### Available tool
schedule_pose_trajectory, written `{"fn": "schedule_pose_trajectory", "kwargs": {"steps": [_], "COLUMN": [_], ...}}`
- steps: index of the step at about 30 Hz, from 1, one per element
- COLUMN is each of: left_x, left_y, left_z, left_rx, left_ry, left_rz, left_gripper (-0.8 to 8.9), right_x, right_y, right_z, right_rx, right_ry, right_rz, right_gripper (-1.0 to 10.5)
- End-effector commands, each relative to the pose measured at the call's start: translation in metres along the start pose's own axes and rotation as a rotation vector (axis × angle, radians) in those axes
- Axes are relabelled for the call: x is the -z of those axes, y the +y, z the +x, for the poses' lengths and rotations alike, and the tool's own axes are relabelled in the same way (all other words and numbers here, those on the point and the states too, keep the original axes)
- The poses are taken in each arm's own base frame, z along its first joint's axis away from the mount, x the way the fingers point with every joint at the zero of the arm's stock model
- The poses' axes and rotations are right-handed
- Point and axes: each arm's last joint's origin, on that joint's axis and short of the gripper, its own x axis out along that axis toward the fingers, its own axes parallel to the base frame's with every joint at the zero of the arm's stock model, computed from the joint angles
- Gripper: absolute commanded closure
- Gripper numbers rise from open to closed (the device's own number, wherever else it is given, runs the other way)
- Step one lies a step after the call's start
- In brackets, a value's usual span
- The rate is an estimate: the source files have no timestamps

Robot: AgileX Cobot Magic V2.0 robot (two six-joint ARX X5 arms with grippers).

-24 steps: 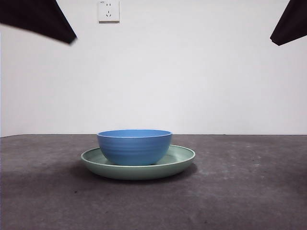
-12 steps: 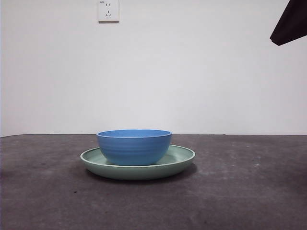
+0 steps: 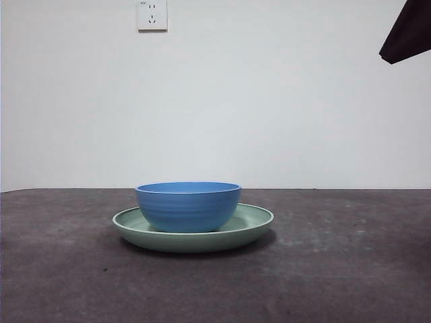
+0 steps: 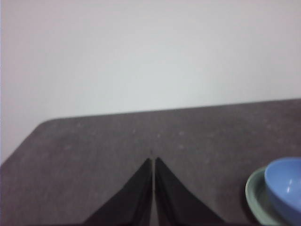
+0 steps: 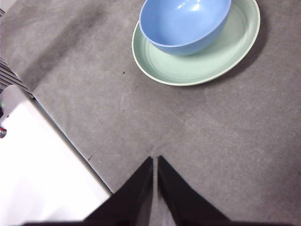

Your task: Pick up the blue bowl, put it on the green plate, put it on desk

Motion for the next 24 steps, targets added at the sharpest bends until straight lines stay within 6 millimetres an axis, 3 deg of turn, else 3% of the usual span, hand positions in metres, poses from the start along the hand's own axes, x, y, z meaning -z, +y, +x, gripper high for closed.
{"fn": "schedule_pose_trajectory", "kwargs": {"steps": [1,10,24], "left_x": [0.01,0.042,0.062], "left_y": [0.0,-0.001,-0.002], "left_z": [-0.001,-0.002,-0.006], "left_rx": [-0.002,-0.024,-0.018], "left_ry": [0.013,0.081,0.223], "left_rz": [0.012,0.008,-0.009], "left_gripper": [8.05,8.05,8.05], "right_x": [-0.002,-0.002,-0.002], "right_y": [0.001,0.001,0.001], "right_z": [0.0,0.0,0.0], "right_rx": [-0.009,-0.009,-0.009], "right_ry": [-0.007,-0.007,-0.007], "right_rz": [-0.017,-0.017,-0.017], "right_gripper": [9.4,9.4,9.4]}}
